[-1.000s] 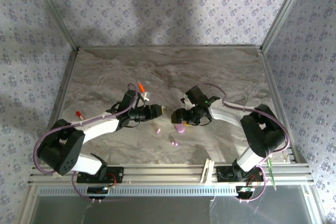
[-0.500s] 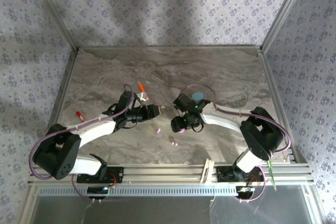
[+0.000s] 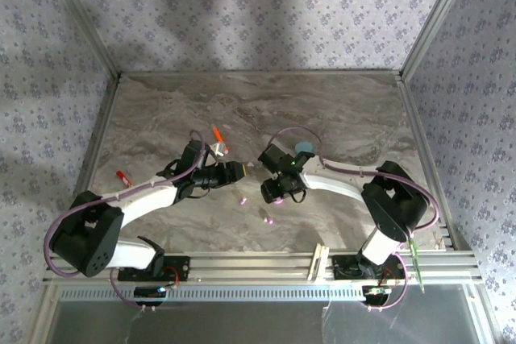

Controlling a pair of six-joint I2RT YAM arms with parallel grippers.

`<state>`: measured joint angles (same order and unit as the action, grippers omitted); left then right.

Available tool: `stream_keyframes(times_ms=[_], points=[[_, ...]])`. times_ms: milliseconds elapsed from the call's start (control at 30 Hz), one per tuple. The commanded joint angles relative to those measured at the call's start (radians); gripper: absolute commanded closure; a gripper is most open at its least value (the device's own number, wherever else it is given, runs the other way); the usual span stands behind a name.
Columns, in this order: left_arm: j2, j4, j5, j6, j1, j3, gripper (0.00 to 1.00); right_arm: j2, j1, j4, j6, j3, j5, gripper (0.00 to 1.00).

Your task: Insert the wireless bluetooth earbuds into the charging case

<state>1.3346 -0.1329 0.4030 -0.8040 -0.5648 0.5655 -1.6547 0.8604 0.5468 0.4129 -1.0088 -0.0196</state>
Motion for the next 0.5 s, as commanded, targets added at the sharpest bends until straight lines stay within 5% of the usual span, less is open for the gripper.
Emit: stream_keyframes(times_ms=[0, 467], points=[[-0.025, 0.003, -0.007, 0.019, 0.005, -0.009, 0.39, -0.02, 0.009, 0.041, -0.016, -0.037, -0.032, 0.39], [-0.034, 0.006, -0.004, 0.021, 0.01, -0.016, 0.39, -0.05, 0.011, 0.047, -0.015, -0.056, -0.031, 0.46]])
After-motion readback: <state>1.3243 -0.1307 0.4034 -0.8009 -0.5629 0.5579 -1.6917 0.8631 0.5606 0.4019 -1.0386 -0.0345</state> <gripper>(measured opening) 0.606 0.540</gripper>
